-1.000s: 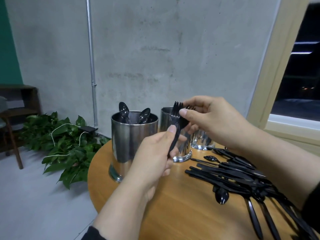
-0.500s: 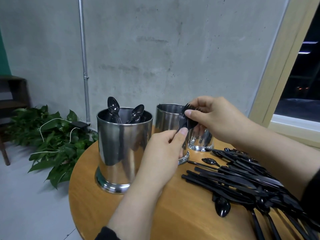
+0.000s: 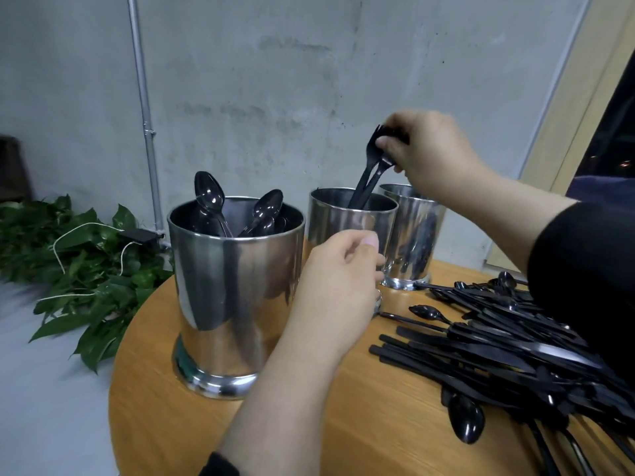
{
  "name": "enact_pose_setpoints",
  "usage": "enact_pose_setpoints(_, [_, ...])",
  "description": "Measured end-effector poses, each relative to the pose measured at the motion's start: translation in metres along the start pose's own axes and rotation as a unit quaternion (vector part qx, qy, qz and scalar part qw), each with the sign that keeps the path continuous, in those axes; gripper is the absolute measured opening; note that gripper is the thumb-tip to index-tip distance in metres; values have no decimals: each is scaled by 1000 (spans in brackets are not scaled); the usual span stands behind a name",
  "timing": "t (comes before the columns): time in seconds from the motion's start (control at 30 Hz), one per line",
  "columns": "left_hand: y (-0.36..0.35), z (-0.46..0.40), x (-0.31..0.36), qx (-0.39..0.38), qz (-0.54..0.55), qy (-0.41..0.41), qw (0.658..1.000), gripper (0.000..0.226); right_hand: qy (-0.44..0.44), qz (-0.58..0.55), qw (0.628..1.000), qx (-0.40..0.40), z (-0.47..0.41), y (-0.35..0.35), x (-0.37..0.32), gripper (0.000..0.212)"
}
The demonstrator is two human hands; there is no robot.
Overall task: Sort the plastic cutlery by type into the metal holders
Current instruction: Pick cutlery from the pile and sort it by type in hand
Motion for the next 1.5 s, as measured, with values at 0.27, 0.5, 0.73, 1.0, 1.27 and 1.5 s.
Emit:
enact_pose_setpoints(0.27, [-7,4,5,0,-21,5,1000,19,-17,64,997,-37,36,-6,21,47])
enact_pose_setpoints(0.5, [-52,13,-1,-50,-117,-6,992,20,-53,53,996,-57,168,28,59,30])
enact_pose_setpoints(0.73, [-116,36,-33,-262,-427,23,865,45,-69,56,976,-201,295,2,97,32])
enact_pose_setpoints(1.0, [-146,52,-55,-340,-549,69,760,66,-61,-1,980,-189,319,-2,113,33])
enact_pose_setpoints(1.27, [-165,55,-45,-306,-552,8,775,53,-47,18,976,-212,322,-13,113,36])
enact_pose_setpoints(1.5, [-174,53,-31,-268,-483,-48,832,32,-58,27,969,-240,324,-16,112,51])
Point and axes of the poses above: each hand's wrist, its own z-axis away from the middle knuckle, its own y-axis out of the back of the hand, x = y × z, the point moved 10 cm from there along -z, towards the middle knuckle, and after that the axes turned 10 degrees about -x, right-handed, at the moved point
